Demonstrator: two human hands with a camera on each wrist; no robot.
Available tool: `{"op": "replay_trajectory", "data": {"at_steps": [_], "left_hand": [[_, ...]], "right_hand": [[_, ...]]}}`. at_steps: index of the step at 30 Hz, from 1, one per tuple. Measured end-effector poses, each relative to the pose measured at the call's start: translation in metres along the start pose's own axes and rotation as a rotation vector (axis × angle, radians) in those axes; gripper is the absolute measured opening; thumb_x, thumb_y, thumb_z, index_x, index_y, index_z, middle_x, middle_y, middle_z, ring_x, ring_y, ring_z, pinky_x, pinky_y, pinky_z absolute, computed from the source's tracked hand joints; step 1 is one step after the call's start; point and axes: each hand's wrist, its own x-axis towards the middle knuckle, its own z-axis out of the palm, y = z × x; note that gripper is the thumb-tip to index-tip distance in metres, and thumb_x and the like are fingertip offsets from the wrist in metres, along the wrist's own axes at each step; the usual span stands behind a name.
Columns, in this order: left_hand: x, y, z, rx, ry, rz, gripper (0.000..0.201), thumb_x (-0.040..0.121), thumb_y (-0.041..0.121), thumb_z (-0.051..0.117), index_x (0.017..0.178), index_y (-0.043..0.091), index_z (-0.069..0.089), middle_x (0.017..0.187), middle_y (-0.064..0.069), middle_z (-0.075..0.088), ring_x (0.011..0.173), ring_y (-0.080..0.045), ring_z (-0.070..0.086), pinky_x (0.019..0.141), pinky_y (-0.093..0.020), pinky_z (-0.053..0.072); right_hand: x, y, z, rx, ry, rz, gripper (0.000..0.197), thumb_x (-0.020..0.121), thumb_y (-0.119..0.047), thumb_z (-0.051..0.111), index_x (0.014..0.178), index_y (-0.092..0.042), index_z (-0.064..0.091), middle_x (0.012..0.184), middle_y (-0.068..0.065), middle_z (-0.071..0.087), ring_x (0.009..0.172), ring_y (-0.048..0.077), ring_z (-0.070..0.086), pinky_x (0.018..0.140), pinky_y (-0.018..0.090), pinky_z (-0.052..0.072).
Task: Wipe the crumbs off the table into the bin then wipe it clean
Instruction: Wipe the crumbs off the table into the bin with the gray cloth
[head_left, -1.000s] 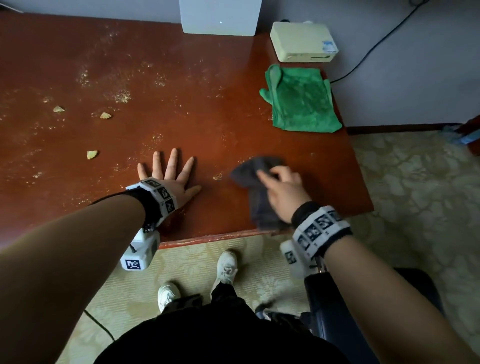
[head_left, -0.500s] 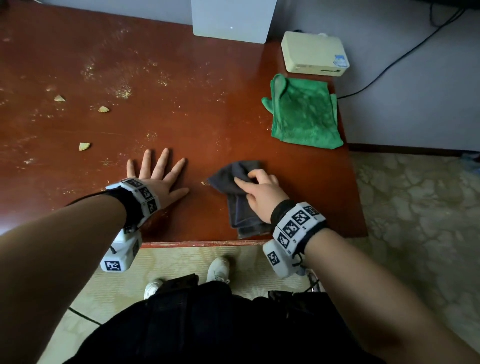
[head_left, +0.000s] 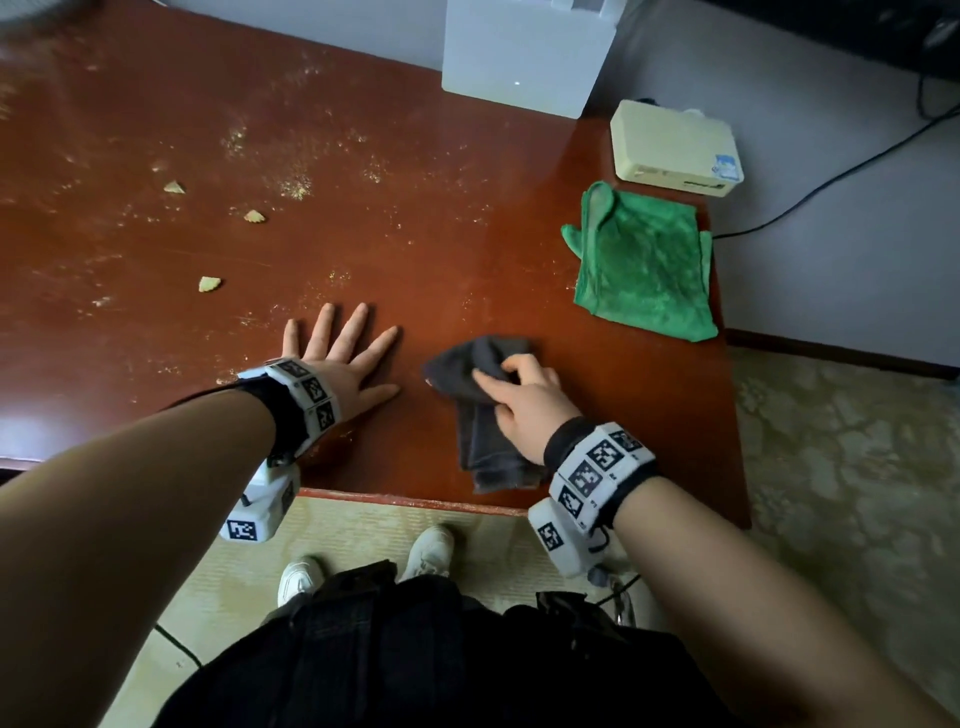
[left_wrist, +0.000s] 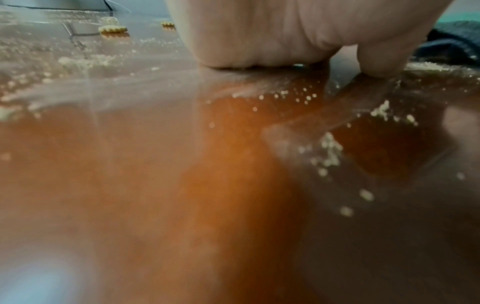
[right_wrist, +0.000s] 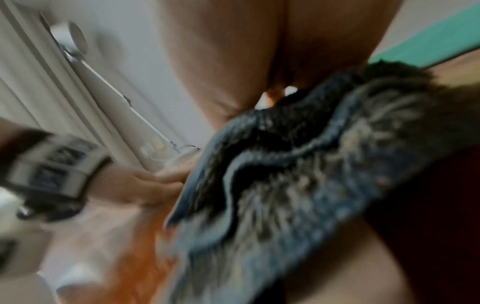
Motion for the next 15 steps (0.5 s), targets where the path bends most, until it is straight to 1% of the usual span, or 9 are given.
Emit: {"op": "replay_trajectory", "data": {"at_steps": [1, 2, 5, 6, 8, 10, 11, 12, 15], "left_hand": [[0.0, -0.002, 0.0, -0.014, 0.007, -0.002, 0.069, 0.089, 0.067, 0.021, 0.142, 0.045, -0.018, 0.152, 0.005, -0.03, 0.141, -0.026, -0.023, 0.114, -0.052, -0.007], [0.001, -0.005, 0.0, -0.027, 0.015, -0.008, 0.071, 0.089, 0.067, 0.021, 0.143, 0.044, -0.018, 0.152, 0.004, -0.029, 0.141, -0.025, -0.023, 0.115, -0.05, -0.008], [0.002, -0.011, 0.001, -0.043, 0.018, -0.038, 0.076, 0.086, 0.071, 0.022, 0.142, 0.043, -0.02, 0.152, 0.003, -0.03, 0.141, -0.025, -0.023, 0.116, -0.047, -0.009], [0.003, -0.012, 0.001, -0.048, 0.018, -0.047, 0.077, 0.085, 0.072, 0.022, 0.142, 0.043, -0.019, 0.152, 0.003, -0.029, 0.141, -0.026, -0.023, 0.116, -0.047, -0.009], [0.004, -0.011, 0.001, -0.06, 0.018, -0.064, 0.079, 0.084, 0.074, 0.023, 0.143, 0.043, -0.019, 0.152, 0.002, -0.029, 0.141, -0.027, -0.023, 0.115, -0.048, -0.009], [0.006, -0.008, -0.001, -0.079, 0.018, -0.087, 0.081, 0.083, 0.075, 0.025, 0.143, 0.043, -0.019, 0.152, 0.002, -0.029, 0.141, -0.028, -0.024, 0.115, -0.05, -0.009], [0.008, -0.007, -0.003, -0.086, 0.018, -0.1, 0.082, 0.082, 0.076, 0.025, 0.142, 0.043, -0.019, 0.152, 0.002, -0.029, 0.141, -0.029, -0.024, 0.114, -0.051, -0.01], [0.009, -0.006, -0.004, -0.093, 0.015, -0.111, 0.083, 0.081, 0.076, 0.025, 0.142, 0.043, -0.02, 0.152, 0.002, -0.03, 0.141, -0.029, -0.024, 0.113, -0.052, -0.01], [0.013, -0.003, -0.009, -0.113, 0.009, -0.127, 0.086, 0.08, 0.078, 0.027, 0.142, 0.043, -0.021, 0.151, 0.002, -0.031, 0.14, -0.031, -0.025, 0.111, -0.055, -0.01]], "right_hand": [[0.008, -0.003, -0.007, 0.023, -0.01, -0.025, 0.049, 0.096, -0.01, 0.038, 0.14, -0.031, 0.039, 0.144, 0.005, 0.027, 0.121, 0.03, 0.033, 0.103, 0.032, 0.03], [0.018, -0.002, -0.015, 0.049, 0.032, -0.006, 0.049, 0.096, -0.009, 0.038, 0.14, -0.03, 0.04, 0.144, 0.004, 0.028, 0.122, 0.03, 0.032, 0.103, 0.032, 0.03], [0.058, 0.016, -0.041, 0.058, 0.266, 0.191, 0.048, 0.096, -0.011, 0.038, 0.142, -0.028, 0.037, 0.145, 0.008, 0.026, 0.125, 0.033, 0.031, 0.102, 0.035, 0.032], [0.07, 0.021, -0.047, 0.026, 0.276, 0.273, 0.049, 0.096, -0.012, 0.038, 0.143, -0.027, 0.034, 0.146, 0.009, 0.025, 0.126, 0.034, 0.03, 0.104, 0.035, 0.031], [0.085, 0.021, -0.052, -0.056, 0.186, 0.408, 0.053, 0.096, -0.013, 0.038, 0.146, -0.026, 0.026, 0.147, 0.012, 0.021, 0.131, 0.034, 0.026, 0.107, 0.036, 0.029], [0.089, 0.009, -0.051, -0.102, 0.133, 0.454, 0.058, 0.094, -0.012, 0.038, 0.148, -0.023, 0.02, 0.147, 0.012, 0.018, 0.132, 0.034, 0.024, 0.107, 0.037, 0.029], [0.089, 0.001, -0.048, -0.107, 0.131, 0.42, 0.058, 0.093, -0.011, 0.038, 0.148, -0.022, 0.021, 0.147, 0.013, 0.018, 0.131, 0.034, 0.025, 0.107, 0.036, 0.03], [0.088, -0.007, -0.044, -0.099, 0.126, 0.344, 0.057, 0.093, -0.011, 0.038, 0.147, -0.022, 0.024, 0.146, 0.013, 0.02, 0.129, 0.034, 0.027, 0.106, 0.035, 0.031], [0.079, -0.023, -0.029, -0.049, 0.028, 0.033, 0.049, 0.095, -0.011, 0.039, 0.142, -0.025, 0.037, 0.143, 0.009, 0.026, 0.126, 0.032, 0.03, 0.103, 0.034, 0.032]]}}
